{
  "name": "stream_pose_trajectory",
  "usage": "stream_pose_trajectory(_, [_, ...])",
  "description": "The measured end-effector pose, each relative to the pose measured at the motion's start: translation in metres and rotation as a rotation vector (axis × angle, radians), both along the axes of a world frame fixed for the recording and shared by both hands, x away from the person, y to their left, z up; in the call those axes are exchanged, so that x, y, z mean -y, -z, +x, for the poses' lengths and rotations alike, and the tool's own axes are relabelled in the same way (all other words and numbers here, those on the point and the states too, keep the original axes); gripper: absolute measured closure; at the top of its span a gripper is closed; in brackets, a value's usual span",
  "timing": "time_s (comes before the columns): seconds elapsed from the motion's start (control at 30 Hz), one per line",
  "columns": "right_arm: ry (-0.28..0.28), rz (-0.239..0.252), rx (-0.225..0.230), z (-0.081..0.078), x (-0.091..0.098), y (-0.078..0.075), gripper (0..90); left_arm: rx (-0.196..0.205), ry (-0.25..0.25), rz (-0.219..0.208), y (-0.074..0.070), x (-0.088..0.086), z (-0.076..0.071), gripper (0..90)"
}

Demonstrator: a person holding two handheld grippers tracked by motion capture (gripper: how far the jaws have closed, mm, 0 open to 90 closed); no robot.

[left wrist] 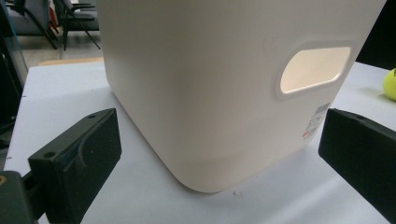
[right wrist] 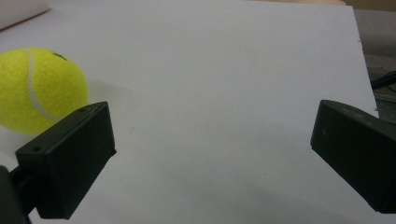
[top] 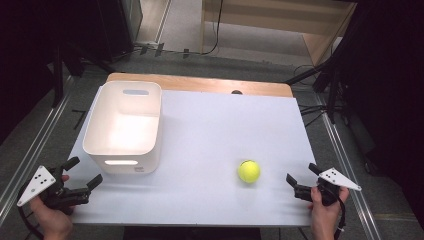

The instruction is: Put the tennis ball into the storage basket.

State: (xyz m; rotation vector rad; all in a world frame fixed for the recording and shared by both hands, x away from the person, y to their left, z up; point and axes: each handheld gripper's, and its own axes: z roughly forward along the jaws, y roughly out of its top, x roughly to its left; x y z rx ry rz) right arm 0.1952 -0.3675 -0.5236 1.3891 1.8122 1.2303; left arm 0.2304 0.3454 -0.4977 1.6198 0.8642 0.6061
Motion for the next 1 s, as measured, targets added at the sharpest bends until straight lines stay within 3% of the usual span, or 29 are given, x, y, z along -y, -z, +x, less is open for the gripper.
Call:
stream_pose_trajectory(0.17, [0.003,0.005,-0.009,0.000,0.000,0.000,0.0,0.000,-0.001,-0.004,0.000,0.000,0.000,0.0])
stream_pose_trajectory(0.33, [0.008,-0.029,-0.022,0.000,-0.003,-0.001,0.0,0.000,0.001,-0.003,0.000,0.000,-0.001,0.0])
stream_pose_trajectory(0.63, [-0.016,0.005,-0.035,-0.001,0.000,-0.006,0.0,0.000,0.001,-0.004,0.000,0.000,-0.001,0.0])
stream_pose_trajectory(1.0, [-0.142,-0.056,-0.039,-0.001,-0.013,-0.027,0.0,0.000,0.000,-0.004,0.000,0.000,-0.001,0.0])
